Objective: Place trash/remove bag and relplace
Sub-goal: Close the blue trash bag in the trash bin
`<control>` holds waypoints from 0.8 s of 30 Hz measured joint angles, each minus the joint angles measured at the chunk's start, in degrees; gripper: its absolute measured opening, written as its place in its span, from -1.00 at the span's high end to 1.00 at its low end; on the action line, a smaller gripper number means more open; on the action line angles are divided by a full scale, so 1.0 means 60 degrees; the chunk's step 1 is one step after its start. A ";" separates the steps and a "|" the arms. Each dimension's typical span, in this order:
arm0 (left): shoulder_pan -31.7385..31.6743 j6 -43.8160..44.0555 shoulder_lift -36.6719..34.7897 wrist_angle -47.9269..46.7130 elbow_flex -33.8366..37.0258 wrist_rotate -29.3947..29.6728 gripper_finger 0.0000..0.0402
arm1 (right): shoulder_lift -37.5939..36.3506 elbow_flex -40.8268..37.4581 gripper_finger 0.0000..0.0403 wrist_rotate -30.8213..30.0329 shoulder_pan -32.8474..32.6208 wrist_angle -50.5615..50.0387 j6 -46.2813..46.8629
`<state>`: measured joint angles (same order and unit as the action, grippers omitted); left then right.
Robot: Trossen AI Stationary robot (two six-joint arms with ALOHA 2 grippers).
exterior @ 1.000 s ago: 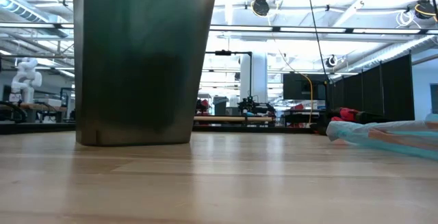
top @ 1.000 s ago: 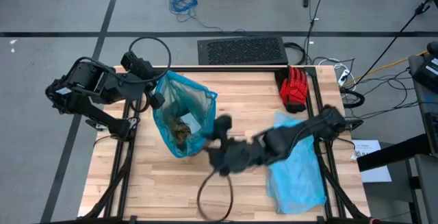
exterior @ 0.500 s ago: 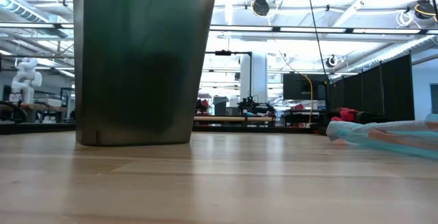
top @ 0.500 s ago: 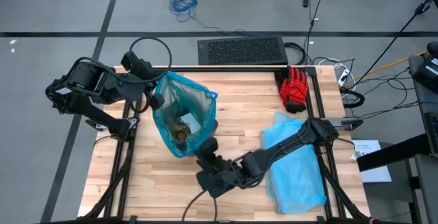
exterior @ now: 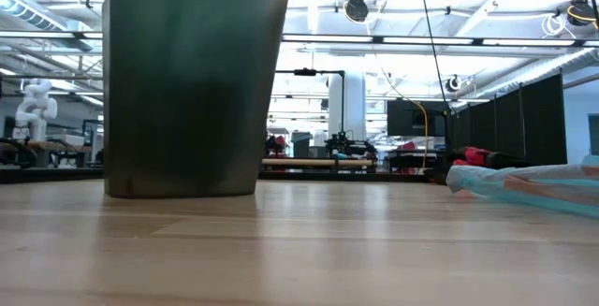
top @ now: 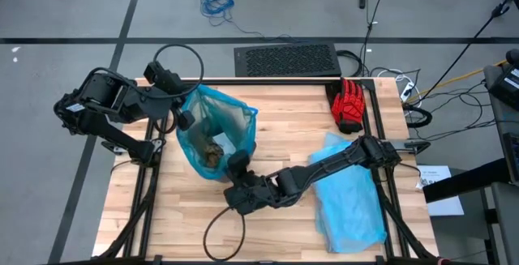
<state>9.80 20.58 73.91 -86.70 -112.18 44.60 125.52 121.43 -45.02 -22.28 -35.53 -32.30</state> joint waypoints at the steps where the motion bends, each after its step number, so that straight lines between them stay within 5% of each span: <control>1: 0.0000 0.0004 0.0000 0.0000 0.0000 -0.0038 1.00 | -0.0018 -0.0004 0.93 -0.0004 -0.0007 0.0104 -0.0092; 10: 0.0000 0.0018 -0.0004 0.0001 0.0000 -0.0155 1.00 | -0.0266 0.2239 1.00 0.0023 0.0037 -0.0858 0.1492; 13: 0.0000 0.0044 -0.0004 0.0027 0.0000 -0.0204 1.00 | -0.0753 0.2035 1.00 0.0267 0.0199 -0.0742 0.2484; 24: 0.0296 0.0513 -0.0355 0.0035 0.0000 -0.0401 1.00 | -0.1334 0.2040 1.00 0.4725 0.1797 -0.2121 0.8324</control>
<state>11.58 23.66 71.78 -86.49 -112.18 42.19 117.51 133.67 -16.67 -11.50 -48.25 17.65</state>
